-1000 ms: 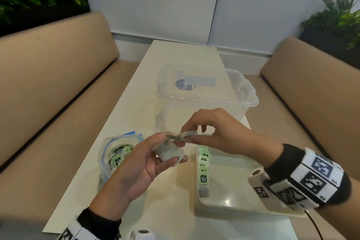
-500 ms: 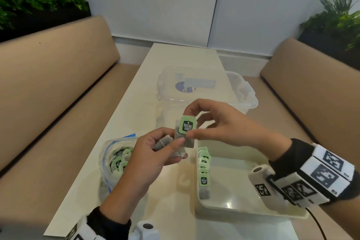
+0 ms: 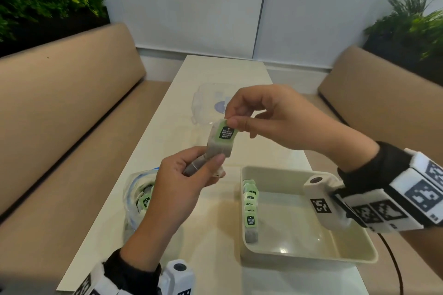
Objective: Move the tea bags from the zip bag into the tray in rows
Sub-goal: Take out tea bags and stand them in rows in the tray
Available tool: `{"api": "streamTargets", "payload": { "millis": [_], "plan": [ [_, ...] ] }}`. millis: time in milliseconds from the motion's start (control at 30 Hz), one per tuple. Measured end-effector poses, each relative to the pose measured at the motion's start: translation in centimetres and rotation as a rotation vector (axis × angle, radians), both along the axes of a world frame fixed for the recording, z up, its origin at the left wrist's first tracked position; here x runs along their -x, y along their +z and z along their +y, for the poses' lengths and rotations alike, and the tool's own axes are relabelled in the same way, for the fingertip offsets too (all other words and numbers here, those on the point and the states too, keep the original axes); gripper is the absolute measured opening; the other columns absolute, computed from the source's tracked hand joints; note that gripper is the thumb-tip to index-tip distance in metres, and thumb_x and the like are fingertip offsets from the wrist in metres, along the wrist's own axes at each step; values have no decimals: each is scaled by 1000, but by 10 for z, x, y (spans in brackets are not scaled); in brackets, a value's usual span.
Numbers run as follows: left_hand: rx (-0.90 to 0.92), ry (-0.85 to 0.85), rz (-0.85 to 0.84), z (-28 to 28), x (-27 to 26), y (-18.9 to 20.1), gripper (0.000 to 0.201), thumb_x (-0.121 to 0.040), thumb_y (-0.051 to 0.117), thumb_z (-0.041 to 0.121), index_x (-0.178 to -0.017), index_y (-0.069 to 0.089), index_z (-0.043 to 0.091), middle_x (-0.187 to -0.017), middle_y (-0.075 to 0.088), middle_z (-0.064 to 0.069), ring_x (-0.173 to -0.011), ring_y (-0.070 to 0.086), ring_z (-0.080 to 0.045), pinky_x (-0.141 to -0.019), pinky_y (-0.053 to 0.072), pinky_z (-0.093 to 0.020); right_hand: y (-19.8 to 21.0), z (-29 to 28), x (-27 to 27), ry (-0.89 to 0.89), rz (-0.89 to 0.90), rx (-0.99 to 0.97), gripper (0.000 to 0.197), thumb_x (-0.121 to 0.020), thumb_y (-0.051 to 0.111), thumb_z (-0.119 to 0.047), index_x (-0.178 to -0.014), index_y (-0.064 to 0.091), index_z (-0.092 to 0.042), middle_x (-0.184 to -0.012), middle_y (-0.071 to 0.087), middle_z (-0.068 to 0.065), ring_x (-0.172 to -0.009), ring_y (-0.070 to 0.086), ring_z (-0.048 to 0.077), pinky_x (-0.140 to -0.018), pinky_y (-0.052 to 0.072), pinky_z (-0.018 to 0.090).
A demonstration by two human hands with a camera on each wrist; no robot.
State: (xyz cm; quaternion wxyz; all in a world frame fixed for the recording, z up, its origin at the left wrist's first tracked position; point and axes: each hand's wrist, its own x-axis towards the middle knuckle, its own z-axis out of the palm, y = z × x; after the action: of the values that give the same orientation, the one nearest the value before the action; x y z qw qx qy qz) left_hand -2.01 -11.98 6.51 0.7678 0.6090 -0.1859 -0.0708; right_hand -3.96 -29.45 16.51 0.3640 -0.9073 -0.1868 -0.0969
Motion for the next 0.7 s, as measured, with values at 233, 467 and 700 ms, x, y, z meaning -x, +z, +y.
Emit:
{"api": "streamTargets", "payload": {
  "millis": [233, 467, 700],
  "plan": [
    [-7, 27, -29, 3, 3, 3, 20, -70, 67, 26, -85, 73, 15, -74, 70, -15, -74, 69, -33, -62, 55, -20, -9, -6, 3, 23, 99, -144, 9, -85, 65, -9, -85, 60, -16, -77, 67, -5, -65, 63, 10, -63, 53, 21],
    [-37, 37, 135, 14, -4, -26, 29, -83, 65, 5, -109, 64, 18, -98, 71, -8, -81, 70, -28, -63, 54, -18, -12, -20, 11, 29, 52, 226, 18, -86, 62, -2, -89, 71, -17, -84, 71, -5, -65, 63, 11, -66, 54, 21],
    [-125, 114, 288, 42, -18, -47, 35, -91, 38, -9, -107, 58, 15, -106, 58, -15, -75, 73, -26, -81, 56, -27, -73, -42, 9, 115, 579, 724, 35, -86, 50, 0, -101, 73, -23, -89, 68, -3, -73, 54, 2, -75, 40, 15]
  ]
}}
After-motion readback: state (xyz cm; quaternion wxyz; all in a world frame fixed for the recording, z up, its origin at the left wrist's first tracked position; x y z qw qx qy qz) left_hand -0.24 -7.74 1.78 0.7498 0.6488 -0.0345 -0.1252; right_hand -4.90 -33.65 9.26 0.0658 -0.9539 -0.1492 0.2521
